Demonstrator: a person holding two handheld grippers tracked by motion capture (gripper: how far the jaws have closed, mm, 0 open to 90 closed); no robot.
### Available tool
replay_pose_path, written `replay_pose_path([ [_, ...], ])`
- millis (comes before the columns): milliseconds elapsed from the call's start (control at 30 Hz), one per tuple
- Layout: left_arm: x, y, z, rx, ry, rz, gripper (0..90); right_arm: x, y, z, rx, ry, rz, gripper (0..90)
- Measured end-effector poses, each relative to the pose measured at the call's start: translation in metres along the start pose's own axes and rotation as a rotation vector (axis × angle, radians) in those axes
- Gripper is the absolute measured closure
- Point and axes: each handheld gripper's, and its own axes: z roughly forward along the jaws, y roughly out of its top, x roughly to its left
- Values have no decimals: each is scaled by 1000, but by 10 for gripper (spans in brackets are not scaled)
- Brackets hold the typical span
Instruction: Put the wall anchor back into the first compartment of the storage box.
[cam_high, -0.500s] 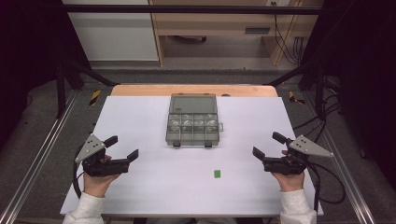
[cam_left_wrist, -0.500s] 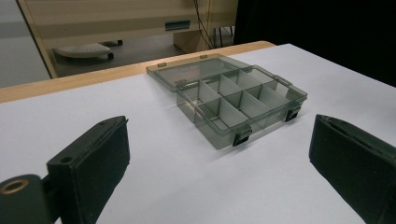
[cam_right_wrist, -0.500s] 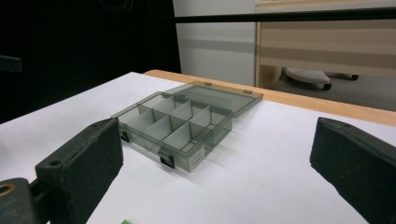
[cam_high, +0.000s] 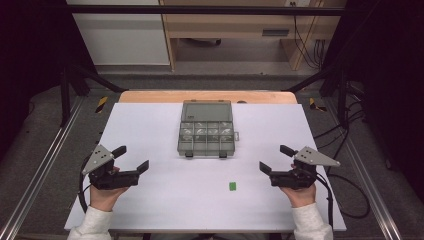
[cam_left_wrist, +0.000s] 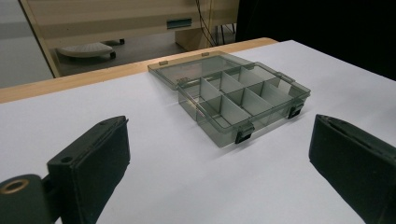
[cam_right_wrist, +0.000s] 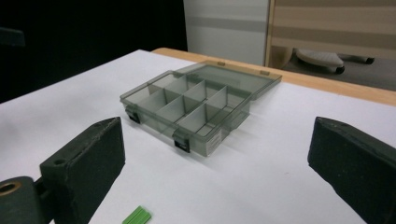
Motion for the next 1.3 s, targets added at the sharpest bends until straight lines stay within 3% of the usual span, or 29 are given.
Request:
replay_pose_path([
  [200, -1, -2, 3, 16, 1, 4, 53, 16, -6, 19, 73, 20, -7, 67],
  [333, 0, -3, 3, 22, 4, 12, 53, 23, -13, 32, 137, 25, -24, 92],
  [367, 0, -2, 3, 16, 5, 5, 54, 27, -16, 39, 173, 25, -31, 102],
  [533, 1, -3, 3, 15, 8, 4, 55, 32, -24, 48, 239, 48, -16, 147],
  [767, 1, -3, 2, 11, 10, 2, 59, 42, -39, 68, 372, 32, -14, 218],
  [1033, 0, -3, 2, 10, 9, 2, 65, 45, -52, 82, 452, 28, -8, 313],
  [1167, 0, -3, 2, 10, 7, 0, 68, 44, -54, 84, 468, 23, -32, 362],
  [1300, 0, -3, 2, 10, 7, -1, 68, 44, -55, 85, 481, 11, -19, 391],
])
